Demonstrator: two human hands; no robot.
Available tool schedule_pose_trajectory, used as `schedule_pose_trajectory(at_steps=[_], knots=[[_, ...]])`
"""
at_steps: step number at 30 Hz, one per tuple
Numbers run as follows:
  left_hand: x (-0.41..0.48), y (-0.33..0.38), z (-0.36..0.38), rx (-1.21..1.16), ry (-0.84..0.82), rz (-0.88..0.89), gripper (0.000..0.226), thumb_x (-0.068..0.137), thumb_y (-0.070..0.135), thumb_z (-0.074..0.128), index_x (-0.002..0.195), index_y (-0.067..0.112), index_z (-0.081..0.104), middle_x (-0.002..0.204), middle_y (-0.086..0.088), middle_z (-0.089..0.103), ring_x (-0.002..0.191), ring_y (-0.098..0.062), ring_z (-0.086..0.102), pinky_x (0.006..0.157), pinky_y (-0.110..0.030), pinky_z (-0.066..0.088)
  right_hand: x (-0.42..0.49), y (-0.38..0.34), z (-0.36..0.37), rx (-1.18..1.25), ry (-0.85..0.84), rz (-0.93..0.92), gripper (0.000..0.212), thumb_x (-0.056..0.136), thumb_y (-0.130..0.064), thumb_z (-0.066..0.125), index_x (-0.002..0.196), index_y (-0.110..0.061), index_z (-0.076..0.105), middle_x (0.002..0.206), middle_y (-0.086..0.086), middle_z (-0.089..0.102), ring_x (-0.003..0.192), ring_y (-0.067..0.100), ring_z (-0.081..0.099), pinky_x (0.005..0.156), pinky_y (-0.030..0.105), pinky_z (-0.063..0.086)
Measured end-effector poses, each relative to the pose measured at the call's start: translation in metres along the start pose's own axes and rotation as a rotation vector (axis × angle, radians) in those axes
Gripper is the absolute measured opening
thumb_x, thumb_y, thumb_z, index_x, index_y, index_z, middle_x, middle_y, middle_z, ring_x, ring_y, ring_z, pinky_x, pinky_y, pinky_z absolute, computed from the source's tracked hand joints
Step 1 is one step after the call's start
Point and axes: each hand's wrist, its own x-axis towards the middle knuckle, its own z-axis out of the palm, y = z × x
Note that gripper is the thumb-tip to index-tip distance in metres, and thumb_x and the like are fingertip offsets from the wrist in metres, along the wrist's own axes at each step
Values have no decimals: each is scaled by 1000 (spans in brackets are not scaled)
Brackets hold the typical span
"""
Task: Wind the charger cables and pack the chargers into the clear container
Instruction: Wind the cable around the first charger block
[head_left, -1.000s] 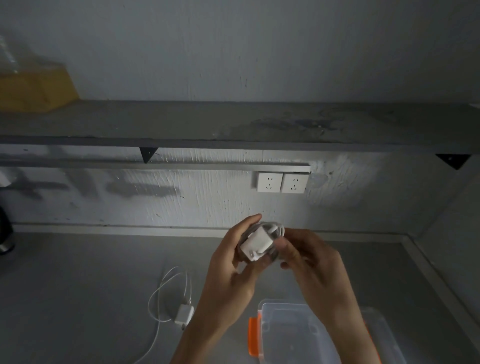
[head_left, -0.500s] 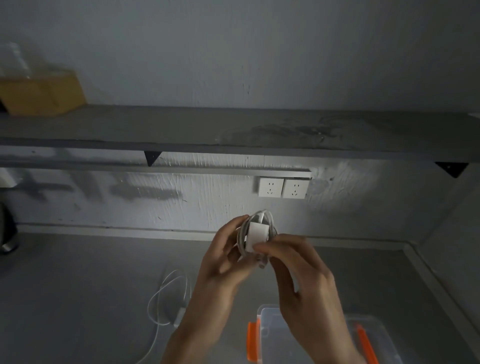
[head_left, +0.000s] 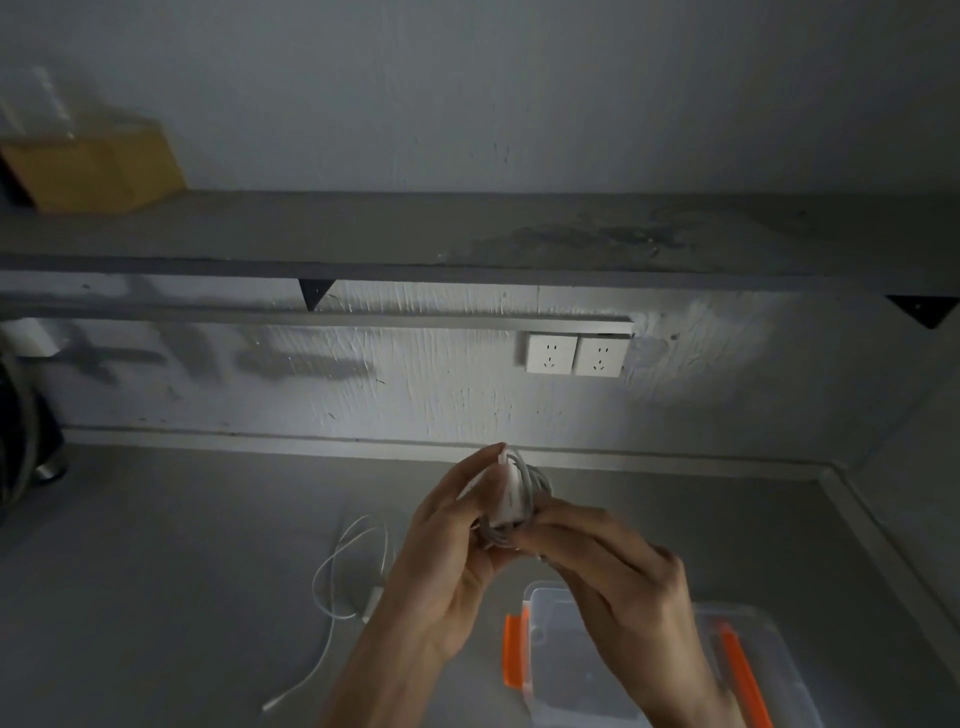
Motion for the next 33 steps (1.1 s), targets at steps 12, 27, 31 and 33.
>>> schedule_pose_trajectory(at_steps=[12,27,31,33], knots=[[-5,-16,-3,338,19,313,31,83,21,66,114,26,66,115,1,70,100,-20,69,71,-31,56,8,-6,-15,770,-114,878,33,93,-34,59,119,-16,68,113,8,74,106,24,70,84,35,60],[-24,-5,0,753,-81,364,43,91,25,58,134,29,53,128,14,66,121,-1,60,98,-11,43,16,-15,-12,629,102,798,42,74,18,67,89,-20,77,95,1,78,92,13,73,79,17,55],[-29,8,-1,774,-134,362,42,82,13,70,121,28,63,117,11,72,111,-5,67,87,-12,50,18,-9,-26,631,-26,735,41,78,20,63,89,-18,73,92,6,76,86,22,72,75,22,57],[-31,9,2,780,-119,399,41,82,8,68,118,26,64,115,13,72,109,-4,67,86,-10,50,20,-10,-27,651,-48,704,41,80,21,61,92,-17,69,91,7,74,81,19,70,73,24,56]])
